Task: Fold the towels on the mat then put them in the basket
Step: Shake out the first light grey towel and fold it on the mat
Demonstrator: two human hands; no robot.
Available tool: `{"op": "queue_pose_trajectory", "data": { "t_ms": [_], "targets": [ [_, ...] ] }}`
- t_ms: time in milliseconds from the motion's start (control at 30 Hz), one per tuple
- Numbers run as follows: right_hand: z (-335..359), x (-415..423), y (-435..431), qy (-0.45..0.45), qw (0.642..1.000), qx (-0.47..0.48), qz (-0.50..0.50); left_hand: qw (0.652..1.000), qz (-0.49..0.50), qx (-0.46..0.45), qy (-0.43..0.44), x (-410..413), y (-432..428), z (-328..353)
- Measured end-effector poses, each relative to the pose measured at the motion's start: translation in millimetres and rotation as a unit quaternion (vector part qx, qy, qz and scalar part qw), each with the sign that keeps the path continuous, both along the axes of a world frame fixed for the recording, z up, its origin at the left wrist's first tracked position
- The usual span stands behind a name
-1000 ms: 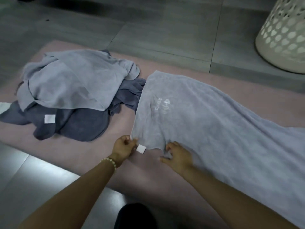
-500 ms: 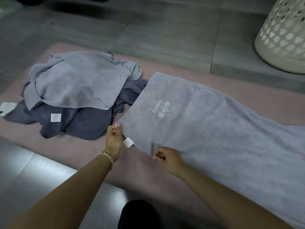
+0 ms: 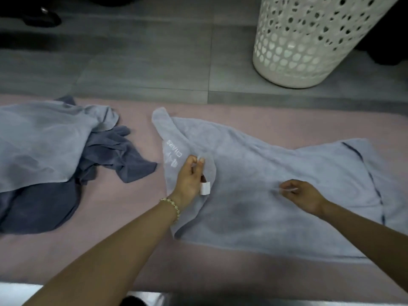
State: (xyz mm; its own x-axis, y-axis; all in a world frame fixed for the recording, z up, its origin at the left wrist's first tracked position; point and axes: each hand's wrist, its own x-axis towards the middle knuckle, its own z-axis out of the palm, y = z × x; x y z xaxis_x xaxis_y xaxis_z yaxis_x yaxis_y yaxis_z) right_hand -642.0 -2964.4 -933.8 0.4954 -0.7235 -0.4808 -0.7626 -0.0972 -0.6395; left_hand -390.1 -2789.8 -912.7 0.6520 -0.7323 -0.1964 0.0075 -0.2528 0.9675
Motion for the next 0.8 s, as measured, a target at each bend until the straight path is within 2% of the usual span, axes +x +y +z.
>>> {"op": "queue_pose_trajectory", "data": {
  "t_ms": [167,300,400,600,800],
  "targets": [
    [-10,-74,-15,-0.017,0.993,-0.01,-0.113,0.997,-0.065,-0.006,0.03,-65,-61,8],
    [-29,-117,-13,-0.018,0.986,-0.022,-0.162,0.993,-0.105,0.008,0.056,-119,-95,2],
    [-33,-153,-11,-0.019,0.979,-0.072,-0.191,0.988,-0.138,0.028,0.056,-156,-110,-7],
    [-30,-224,-18,0.031,0.919,-0.181,-0.349,0.984,-0.149,0.068,0.065,-199,-123,-31],
    [-57,-287,-22,0.071,0.866,-0.078,-0.488,0.987,-0.122,0.076,0.075,-209,-127,-47]
  ]
}}
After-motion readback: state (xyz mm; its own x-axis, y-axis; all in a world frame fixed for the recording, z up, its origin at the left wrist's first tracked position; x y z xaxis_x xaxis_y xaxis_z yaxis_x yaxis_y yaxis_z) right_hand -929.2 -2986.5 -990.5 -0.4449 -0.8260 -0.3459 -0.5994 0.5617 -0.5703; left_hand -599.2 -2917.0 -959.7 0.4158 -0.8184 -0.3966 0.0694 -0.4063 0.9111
